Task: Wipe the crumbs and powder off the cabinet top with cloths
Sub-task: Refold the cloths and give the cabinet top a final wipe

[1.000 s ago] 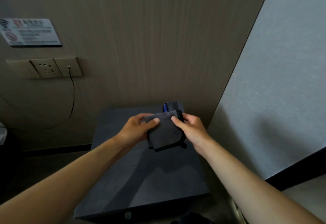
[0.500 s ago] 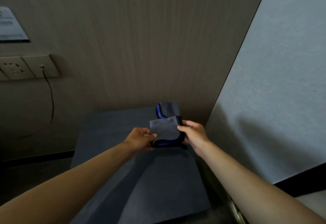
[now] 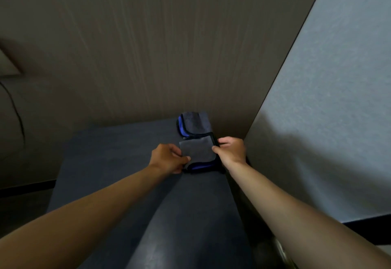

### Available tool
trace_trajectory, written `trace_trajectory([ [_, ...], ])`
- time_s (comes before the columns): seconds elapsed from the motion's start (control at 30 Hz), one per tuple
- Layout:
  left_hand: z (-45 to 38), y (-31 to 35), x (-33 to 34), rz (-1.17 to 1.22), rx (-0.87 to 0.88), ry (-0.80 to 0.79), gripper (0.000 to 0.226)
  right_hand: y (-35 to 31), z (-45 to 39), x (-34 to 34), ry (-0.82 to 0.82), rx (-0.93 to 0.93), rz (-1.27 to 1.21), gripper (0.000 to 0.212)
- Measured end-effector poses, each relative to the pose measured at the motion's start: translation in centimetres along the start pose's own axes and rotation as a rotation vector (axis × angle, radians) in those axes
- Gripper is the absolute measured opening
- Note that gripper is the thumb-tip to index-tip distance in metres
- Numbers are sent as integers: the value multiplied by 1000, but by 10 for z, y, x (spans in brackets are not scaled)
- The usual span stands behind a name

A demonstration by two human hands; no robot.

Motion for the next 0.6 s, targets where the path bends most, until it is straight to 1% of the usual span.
trace_trajectory([
  [0.17, -7, 0, 5, -70, 68, 54, 31, 11, -4, 5, 14, 26, -14, 34],
  [0.23, -9, 0, 7, -91, 80, 68, 33, 12, -5, 7, -6, 23, 15, 34],
  [0.33, -11, 0, 9, -209, 99, 69, 38, 11, -5, 8, -48, 13, 69, 36],
  [0.37, -10, 1, 8, -277, 137, 97, 42, 11, -4, 8, -58, 22, 70, 37],
  [0.43, -4, 10, 6, -467, 300, 217, 49, 8, -1, 5, -57, 19, 102, 41],
  [0.47, 2, 15, 7, -565, 408, 280, 50, 2, 2, 2, -36, -30, 157, 44],
  [0.5, 9, 21, 9, -637, 514, 333, 49, -7, 5, -2, 11, -127, 238, 45],
  [0.57, 20, 32, 10, -658, 653, 398, 44, -33, 16, -9, 122, -432, 417, 39],
  [0.6, 20, 35, 11, -639, 679, 399, 42, -45, 23, -8, 140, -583, 486, 35],
])
Point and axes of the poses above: each hand's wrist, its own z-axis away from the middle knuckle, its own x-axis out of the palm, y = z × x, the point moved 7 cm from there along -z, towards the middle knuckle, and after that the axes turned 13 degrees about -x, right-handed, at the moved point
